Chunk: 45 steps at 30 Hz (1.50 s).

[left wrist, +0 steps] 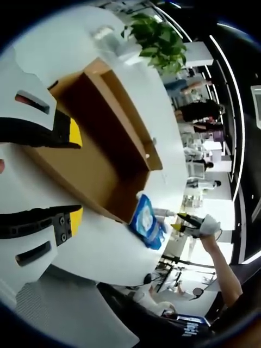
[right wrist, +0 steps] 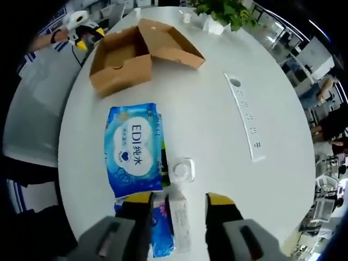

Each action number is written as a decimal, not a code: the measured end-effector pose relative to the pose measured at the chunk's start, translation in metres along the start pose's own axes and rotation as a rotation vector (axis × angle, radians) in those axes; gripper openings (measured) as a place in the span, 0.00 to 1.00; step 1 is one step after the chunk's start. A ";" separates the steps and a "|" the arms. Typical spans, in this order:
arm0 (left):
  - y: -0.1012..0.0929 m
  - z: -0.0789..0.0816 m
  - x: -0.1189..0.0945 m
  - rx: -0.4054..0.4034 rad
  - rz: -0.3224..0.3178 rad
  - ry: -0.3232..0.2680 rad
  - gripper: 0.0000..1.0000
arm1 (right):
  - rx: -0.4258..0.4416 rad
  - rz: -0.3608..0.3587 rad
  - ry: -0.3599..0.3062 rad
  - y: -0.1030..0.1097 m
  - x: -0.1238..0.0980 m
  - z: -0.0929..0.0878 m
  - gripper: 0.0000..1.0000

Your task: Operate the shoe box by opening the lid, removing the specified soft item, and placing it in the target area until the item is outside and the box remains undamaged.

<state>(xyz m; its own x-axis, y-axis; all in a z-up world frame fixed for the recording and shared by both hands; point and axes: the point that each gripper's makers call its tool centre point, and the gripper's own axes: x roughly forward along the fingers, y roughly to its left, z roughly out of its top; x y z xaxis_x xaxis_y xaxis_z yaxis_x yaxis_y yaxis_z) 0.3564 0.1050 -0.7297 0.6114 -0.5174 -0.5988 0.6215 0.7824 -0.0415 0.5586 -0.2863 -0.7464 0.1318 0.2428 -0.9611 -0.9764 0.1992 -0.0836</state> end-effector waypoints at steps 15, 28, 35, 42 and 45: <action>0.004 0.000 -0.008 -0.019 -0.007 -0.020 0.42 | 0.274 -0.068 -0.184 0.012 -0.018 -0.001 0.36; 0.010 0.003 -0.017 -0.033 -0.013 -0.044 0.42 | 0.490 -0.101 -0.354 0.032 -0.035 0.004 0.38; 0.016 -0.001 -0.022 -0.055 -0.008 -0.056 0.43 | 0.577 -0.092 -0.455 0.048 -0.046 0.014 0.43; 0.020 -0.002 -0.023 -0.067 -0.006 -0.067 0.43 | 0.627 -0.113 -0.526 0.057 -0.059 0.023 0.45; 0.021 -0.003 -0.023 -0.071 -0.007 -0.070 0.43 | 0.639 -0.114 -0.560 0.063 -0.063 0.032 0.46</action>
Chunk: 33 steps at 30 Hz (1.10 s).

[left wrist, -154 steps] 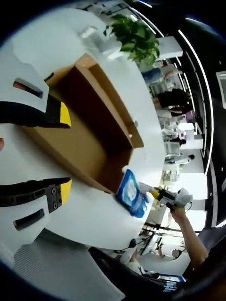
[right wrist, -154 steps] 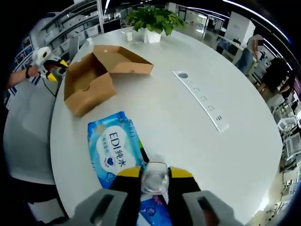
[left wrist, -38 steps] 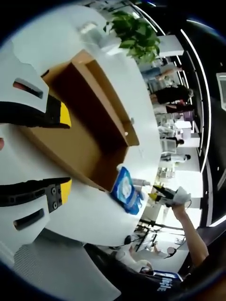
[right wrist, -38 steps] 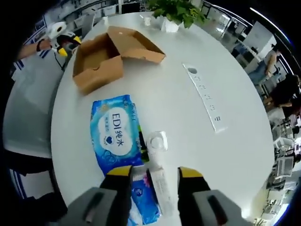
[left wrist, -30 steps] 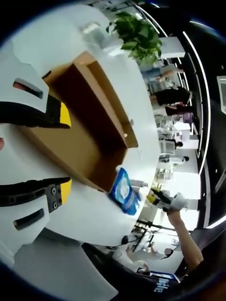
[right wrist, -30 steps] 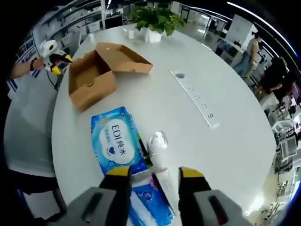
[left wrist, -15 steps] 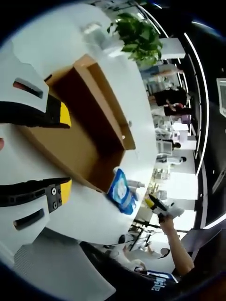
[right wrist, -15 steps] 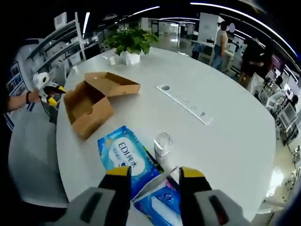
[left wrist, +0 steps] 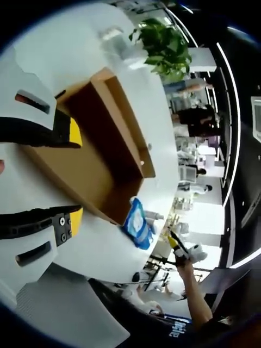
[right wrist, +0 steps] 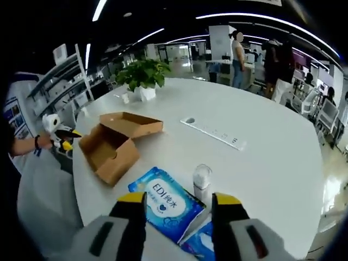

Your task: Operate the shoe box by opening the lid, removing the specified soft item, and placing it in the target area until the item is outside and the box remains undamaged.

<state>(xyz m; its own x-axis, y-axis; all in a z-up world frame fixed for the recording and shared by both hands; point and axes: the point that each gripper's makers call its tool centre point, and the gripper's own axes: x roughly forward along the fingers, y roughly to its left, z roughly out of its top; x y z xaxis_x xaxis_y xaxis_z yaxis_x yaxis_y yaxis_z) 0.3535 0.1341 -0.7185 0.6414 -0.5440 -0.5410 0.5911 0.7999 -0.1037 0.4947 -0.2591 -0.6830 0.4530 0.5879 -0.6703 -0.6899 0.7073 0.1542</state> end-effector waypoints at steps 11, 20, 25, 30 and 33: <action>0.012 0.007 -0.001 -0.037 0.013 -0.035 0.44 | 0.071 0.051 -0.096 0.041 0.019 0.007 0.50; 0.021 0.003 -0.006 -0.064 0.041 -0.048 0.44 | 0.071 0.093 -0.101 0.071 0.033 0.000 0.54; 0.026 0.000 -0.010 -0.086 0.057 -0.056 0.44 | 0.080 0.115 -0.142 0.086 0.032 0.010 0.55; 0.034 -0.001 -0.010 -0.114 0.078 -0.069 0.44 | 0.093 0.124 -0.192 0.097 0.032 0.021 0.56; 0.036 -0.001 -0.010 -0.118 0.092 -0.069 0.42 | 0.060 0.122 -0.192 0.107 0.037 0.020 0.56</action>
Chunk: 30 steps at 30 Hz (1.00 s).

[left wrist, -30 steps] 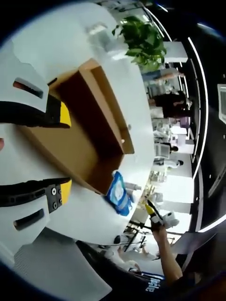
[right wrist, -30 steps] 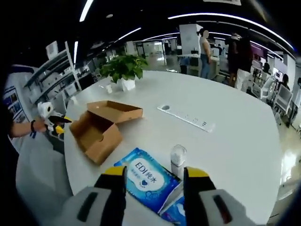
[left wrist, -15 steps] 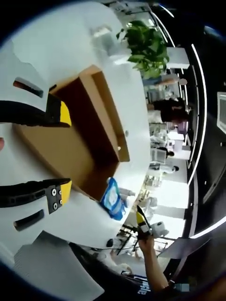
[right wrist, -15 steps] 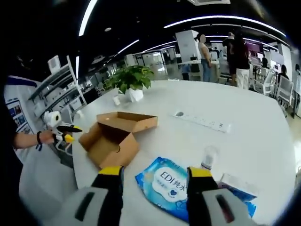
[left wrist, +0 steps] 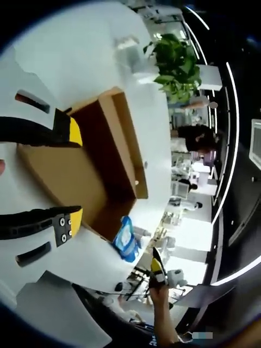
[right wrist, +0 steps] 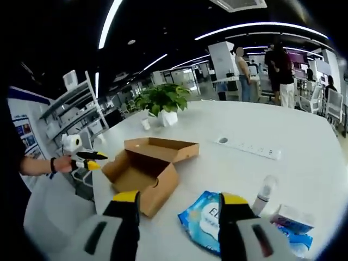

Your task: Operate the shoe box by opening the lid, removing the specified soft item, and placing it in the target area until the item is outside and the box remains undamaged.

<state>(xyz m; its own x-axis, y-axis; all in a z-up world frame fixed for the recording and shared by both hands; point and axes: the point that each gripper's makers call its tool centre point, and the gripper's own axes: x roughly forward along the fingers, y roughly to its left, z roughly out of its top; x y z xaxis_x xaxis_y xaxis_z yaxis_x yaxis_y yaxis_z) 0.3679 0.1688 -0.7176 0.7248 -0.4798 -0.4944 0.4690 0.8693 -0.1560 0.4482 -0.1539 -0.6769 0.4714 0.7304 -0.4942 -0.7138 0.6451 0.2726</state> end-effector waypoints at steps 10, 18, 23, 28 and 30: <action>0.006 -0.011 -0.003 -0.024 0.040 0.012 0.43 | 0.030 0.051 -0.042 0.034 0.010 -0.016 0.60; 0.016 -0.013 -0.003 -0.072 0.072 0.000 0.43 | 0.011 0.052 -0.071 0.047 0.010 -0.015 0.60; 0.017 -0.017 0.002 -0.089 0.083 0.005 0.43 | 0.010 0.060 -0.081 0.059 0.015 -0.019 0.61; 0.014 -0.022 0.006 -0.077 0.081 0.034 0.43 | 0.034 0.072 -0.084 0.071 0.021 -0.027 0.61; 0.018 -0.026 0.006 -0.082 0.102 0.053 0.42 | 0.045 0.080 -0.089 0.076 0.022 -0.029 0.60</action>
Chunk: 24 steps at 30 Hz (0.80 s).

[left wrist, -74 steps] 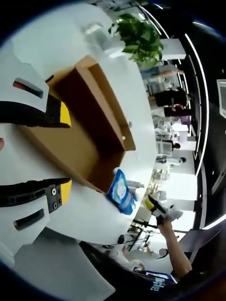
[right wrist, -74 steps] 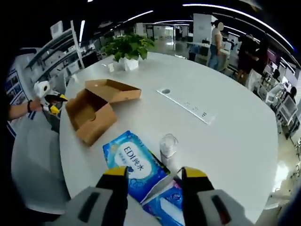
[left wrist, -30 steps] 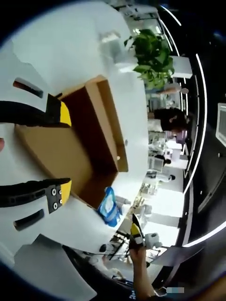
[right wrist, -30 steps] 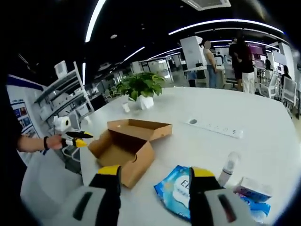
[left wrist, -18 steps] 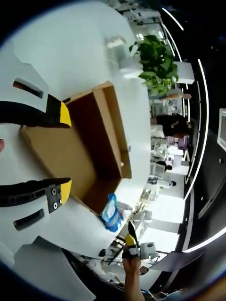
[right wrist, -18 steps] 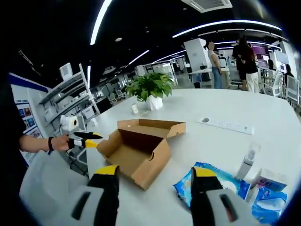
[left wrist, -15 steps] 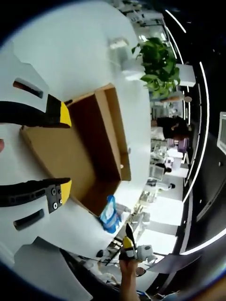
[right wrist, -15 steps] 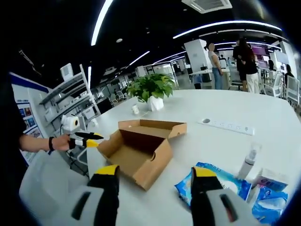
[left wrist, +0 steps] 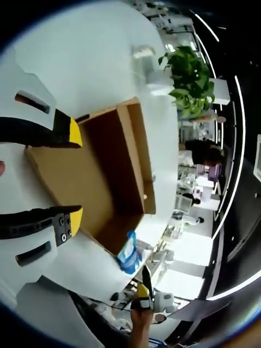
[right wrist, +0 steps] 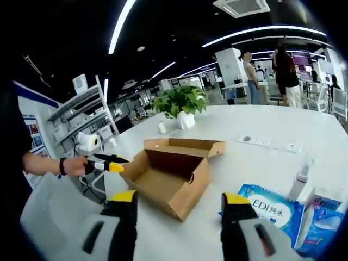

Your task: Operate the shoe box by opening the lid, removing the specified soft item, and placing it in the target area until the item is outside and the box remains undamaged.

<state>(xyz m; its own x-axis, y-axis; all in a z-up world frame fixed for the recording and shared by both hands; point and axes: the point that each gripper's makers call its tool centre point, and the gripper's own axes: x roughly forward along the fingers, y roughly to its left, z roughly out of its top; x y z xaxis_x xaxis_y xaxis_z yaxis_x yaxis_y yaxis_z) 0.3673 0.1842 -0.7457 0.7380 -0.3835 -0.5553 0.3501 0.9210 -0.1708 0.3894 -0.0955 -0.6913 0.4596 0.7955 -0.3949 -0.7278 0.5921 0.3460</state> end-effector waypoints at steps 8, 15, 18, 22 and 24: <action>0.014 -0.010 -0.001 -0.005 0.033 0.027 0.38 | 0.015 0.003 0.007 0.015 0.004 -0.013 0.60; 0.026 -0.001 -0.004 0.001 0.070 0.010 0.41 | 0.026 -0.003 0.001 0.017 0.004 -0.015 0.60; 0.036 -0.002 -0.005 -0.009 0.093 0.005 0.36 | 0.029 -0.005 -0.001 0.018 0.004 -0.016 0.60; 0.046 -0.001 -0.004 -0.026 0.127 0.005 0.39 | 0.034 -0.011 -0.001 0.018 0.004 -0.018 0.60; 0.052 -0.008 -0.003 -0.026 0.145 0.034 0.38 | 0.038 -0.012 -0.001 0.019 0.004 -0.019 0.60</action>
<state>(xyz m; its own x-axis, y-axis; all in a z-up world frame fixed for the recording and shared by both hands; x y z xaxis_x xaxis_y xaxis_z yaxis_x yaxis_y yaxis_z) 0.3791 0.2337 -0.7592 0.7596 -0.2439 -0.6029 0.2258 0.9683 -0.1073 0.3678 -0.0840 -0.7023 0.4687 0.7883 -0.3987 -0.7025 0.6062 0.3729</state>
